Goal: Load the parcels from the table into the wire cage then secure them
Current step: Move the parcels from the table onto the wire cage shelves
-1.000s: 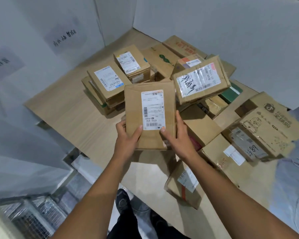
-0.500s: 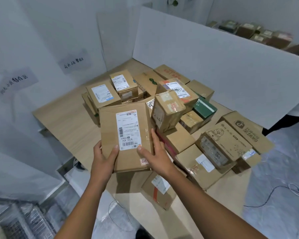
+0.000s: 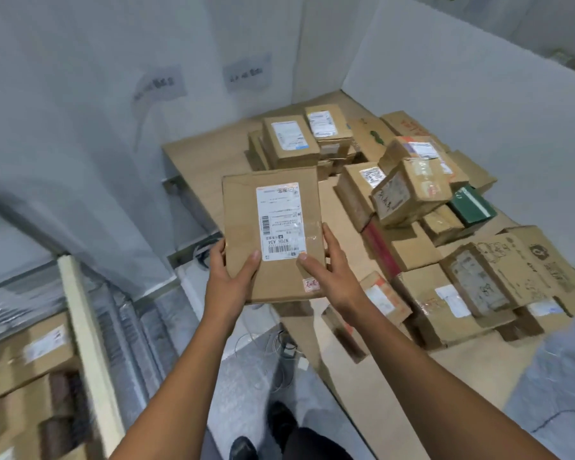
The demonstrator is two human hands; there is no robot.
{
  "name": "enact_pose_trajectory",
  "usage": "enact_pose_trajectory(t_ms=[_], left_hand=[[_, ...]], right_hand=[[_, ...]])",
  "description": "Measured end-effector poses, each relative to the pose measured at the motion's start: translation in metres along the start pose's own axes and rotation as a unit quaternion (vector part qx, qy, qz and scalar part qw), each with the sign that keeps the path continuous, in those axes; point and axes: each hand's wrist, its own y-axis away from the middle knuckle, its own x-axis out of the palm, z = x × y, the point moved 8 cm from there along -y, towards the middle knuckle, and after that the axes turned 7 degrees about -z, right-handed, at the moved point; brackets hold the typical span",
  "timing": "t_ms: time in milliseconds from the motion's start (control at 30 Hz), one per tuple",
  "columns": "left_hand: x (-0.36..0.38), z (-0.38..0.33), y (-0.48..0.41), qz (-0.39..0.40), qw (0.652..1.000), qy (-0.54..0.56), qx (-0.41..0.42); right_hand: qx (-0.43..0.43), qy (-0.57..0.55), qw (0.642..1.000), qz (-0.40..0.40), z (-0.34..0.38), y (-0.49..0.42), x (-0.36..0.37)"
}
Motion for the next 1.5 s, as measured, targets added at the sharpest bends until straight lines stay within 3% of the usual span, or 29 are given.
enact_pose_trajectory(t_ms=[267, 700, 933, 1133, 1300, 1500], left_hand=[[-0.045, -0.001, 0.012, -0.065, 0.998, 0.014, -0.014], [-0.078, -0.012, 0.016, -0.122, 0.992, 0.021, 0.021], [-0.157, 0.010, 0.046, -0.249, 0.967, 0.054, 0.016], [-0.268, 0.057, 0.123, -0.409, 0.909, 0.080, -0.011], [-0.359, 0.122, 0.219, -0.556, 0.822, 0.098, -0.073], [-0.415, 0.230, 0.321, -0.664, 0.706, 0.168, -0.182]], right_hand=[[-0.009, 0.004, 0.996, 0.086, 0.016, 0.003, 0.037], [-0.036, -0.002, 0.987, 0.159, 0.036, -0.007, 0.077], [-0.044, 0.009, 0.958, 0.282, 0.039, 0.006, 0.164], [-0.065, 0.064, 0.908, 0.410, 0.033, 0.079, 0.291], [-0.097, 0.146, 0.828, 0.533, 0.004, 0.178, 0.408], [-0.104, 0.259, 0.725, 0.630, -0.079, 0.296, 0.512]])
